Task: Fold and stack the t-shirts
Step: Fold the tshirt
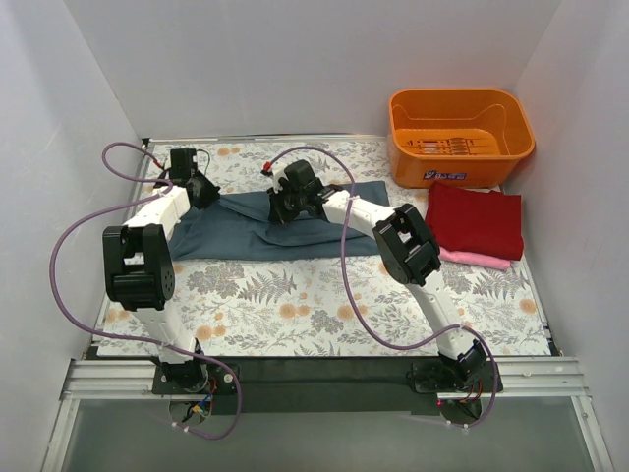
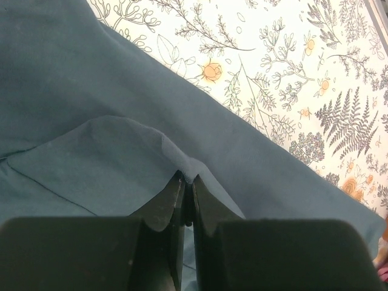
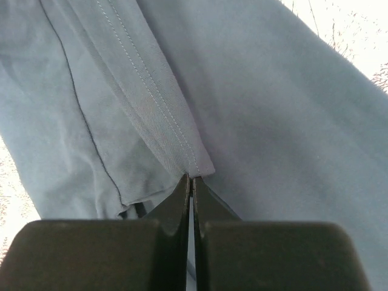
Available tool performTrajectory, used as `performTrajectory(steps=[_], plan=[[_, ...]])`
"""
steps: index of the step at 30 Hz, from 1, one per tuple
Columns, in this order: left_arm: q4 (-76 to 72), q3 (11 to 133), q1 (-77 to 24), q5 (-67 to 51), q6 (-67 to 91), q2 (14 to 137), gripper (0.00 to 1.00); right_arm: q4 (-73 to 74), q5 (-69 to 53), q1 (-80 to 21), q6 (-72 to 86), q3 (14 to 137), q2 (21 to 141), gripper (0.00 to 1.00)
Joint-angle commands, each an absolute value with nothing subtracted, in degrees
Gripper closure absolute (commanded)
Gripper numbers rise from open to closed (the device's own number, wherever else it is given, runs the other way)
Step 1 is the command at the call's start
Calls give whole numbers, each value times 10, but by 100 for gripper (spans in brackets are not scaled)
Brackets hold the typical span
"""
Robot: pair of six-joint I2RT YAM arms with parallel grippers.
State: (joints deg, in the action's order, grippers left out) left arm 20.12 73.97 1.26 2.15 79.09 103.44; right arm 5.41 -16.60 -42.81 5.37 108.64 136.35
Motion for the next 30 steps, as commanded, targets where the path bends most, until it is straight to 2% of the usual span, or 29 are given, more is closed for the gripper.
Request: performTrajectory(steps=[1,3,5,6,7,8,10,11,14,22,27,30], plan=[[197,738,13,46,798,1026,92,42,-173,-425,57,1107,1365,96],[197,740,13,47,800,1029,92,42,-173,-425,58,1110,1367,92],[198,741,12,47,800,1031,85,43,-171,-424,63,1107,1363,84],[199,740,12,46,801,1031,78,43,-164,-423,67,1103,1361,71],[198,741,13,43,801,1028,69,43,-159,-422,68,1099,1356,67],[199,738,12,42,801,1026,54,44,-148,-421,69,1093,1342,64],[207,739,13,43,800,1006,43,47,-142,-418,65,1073,1323,58],[217,736,13,54,799,996,34,49,-140,-415,64,1063,1300,57],[232,710,14,96,791,941,24,61,-139,-403,61,1015,1247,52],[283,573,51,189,824,812,22,86,-116,-340,83,825,1077,48],[279,536,71,216,823,800,22,86,-91,-301,127,709,1003,47],[270,535,76,223,812,814,25,85,-80,-275,140,654,974,47]])
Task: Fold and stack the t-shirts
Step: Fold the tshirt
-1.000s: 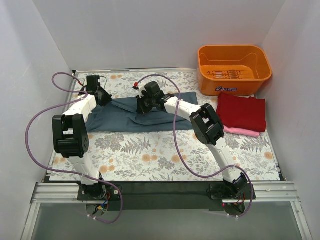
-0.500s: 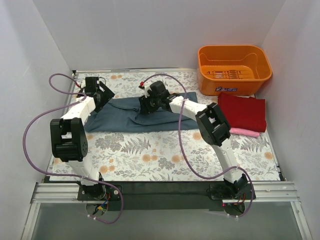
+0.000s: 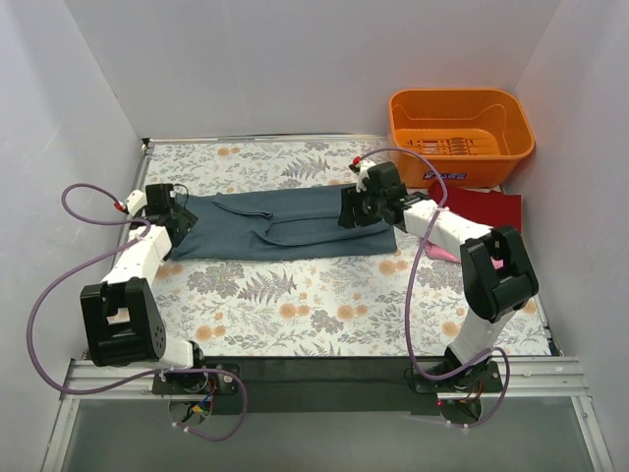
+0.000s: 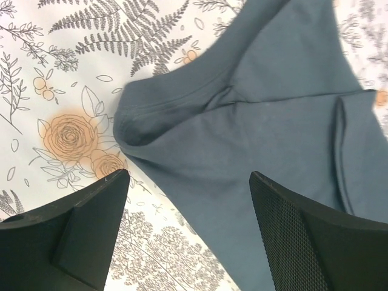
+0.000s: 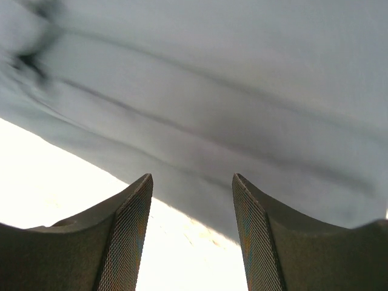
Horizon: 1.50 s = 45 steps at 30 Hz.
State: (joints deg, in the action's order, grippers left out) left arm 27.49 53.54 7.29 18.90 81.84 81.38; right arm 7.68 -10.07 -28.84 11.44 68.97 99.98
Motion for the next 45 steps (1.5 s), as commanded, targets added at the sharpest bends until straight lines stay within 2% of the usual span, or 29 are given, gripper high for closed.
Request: performTrajectory(steps=[1,8,18,26,34,45], plan=[[266,536,76,226,802,825,26,85,-80,-271,146,635,969,48],[239,538,76,247,746,858,28,69,-95,-225,159,557,939,49],[215,541,77,244,708,892,29,46,-124,-188,174,513,935,51],[211,540,76,229,704,910,40,43,-134,-174,176,506,933,52],[204,527,76,221,698,905,40,45,-139,-174,173,520,919,53],[200,534,77,245,693,932,45,44,-134,-164,174,519,947,54]])
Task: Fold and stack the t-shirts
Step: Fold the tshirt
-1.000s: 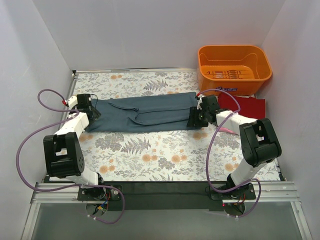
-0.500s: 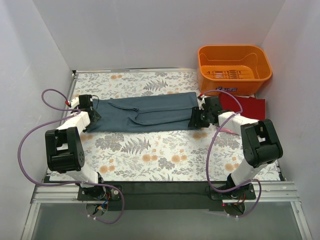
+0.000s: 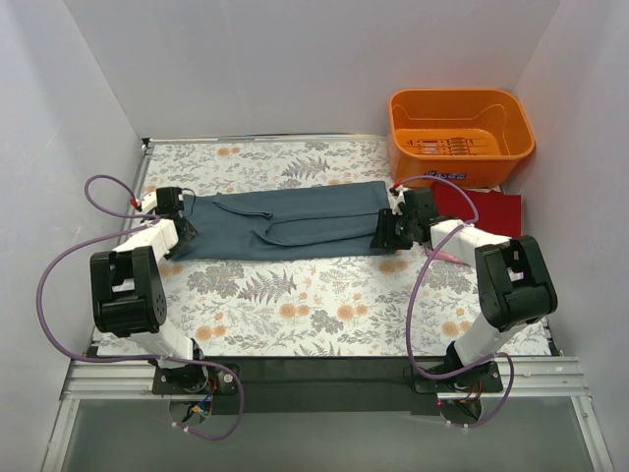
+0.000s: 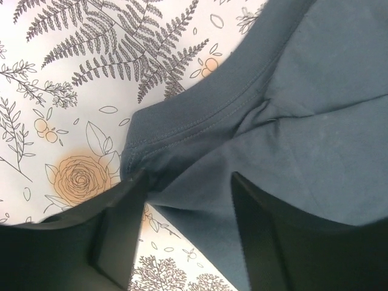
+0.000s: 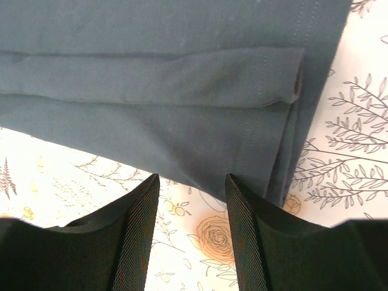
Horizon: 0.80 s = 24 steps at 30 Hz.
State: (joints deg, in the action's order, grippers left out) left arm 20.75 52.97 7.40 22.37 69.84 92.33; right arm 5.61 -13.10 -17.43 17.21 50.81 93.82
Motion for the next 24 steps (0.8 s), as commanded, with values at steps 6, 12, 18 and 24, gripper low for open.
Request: performTrajectory(steps=[6,12,18,24], plan=[[206,525,76,258,697,940,81,45,-127,-149,173,515,967,54],[249,556,83,300,705,939,100,53,-117,-129,176,509,974,55],[301,581,109,305,722,933,100,68,-108,-106,178,502,976,55],[333,555,129,288,750,926,100,73,-107,-102,180,500,973,55]])
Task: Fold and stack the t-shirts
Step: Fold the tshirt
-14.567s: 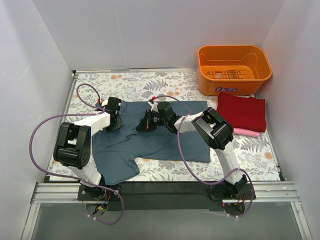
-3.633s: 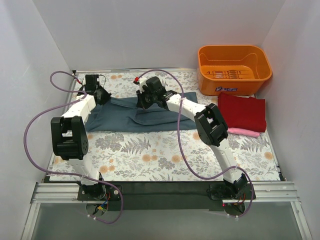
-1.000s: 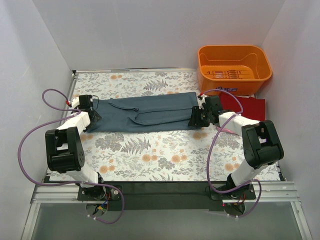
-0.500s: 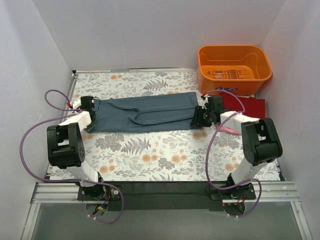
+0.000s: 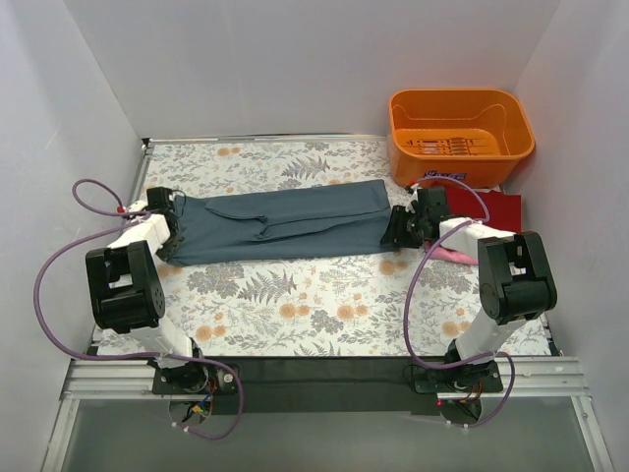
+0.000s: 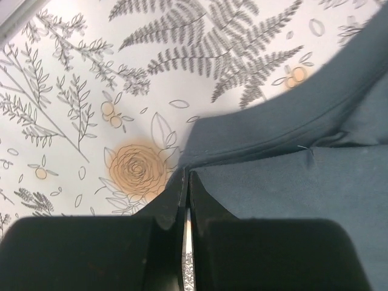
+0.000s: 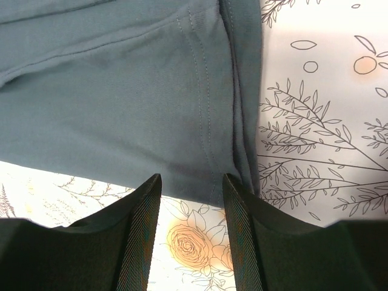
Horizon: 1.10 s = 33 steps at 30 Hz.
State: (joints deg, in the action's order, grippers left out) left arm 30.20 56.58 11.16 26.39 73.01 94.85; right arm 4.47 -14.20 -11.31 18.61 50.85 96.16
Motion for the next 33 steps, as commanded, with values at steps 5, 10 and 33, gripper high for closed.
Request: performTrajectory(steps=[5,10,33], plan=[[337,552,134,273,756,941,92,78,-111,-103,179,503,962,55],[330,555,136,260,761,894,63,83,-126,-103,174,515,934,55],[300,457,135,262,825,845,54,82,-182,-108,164,545,964,55]])
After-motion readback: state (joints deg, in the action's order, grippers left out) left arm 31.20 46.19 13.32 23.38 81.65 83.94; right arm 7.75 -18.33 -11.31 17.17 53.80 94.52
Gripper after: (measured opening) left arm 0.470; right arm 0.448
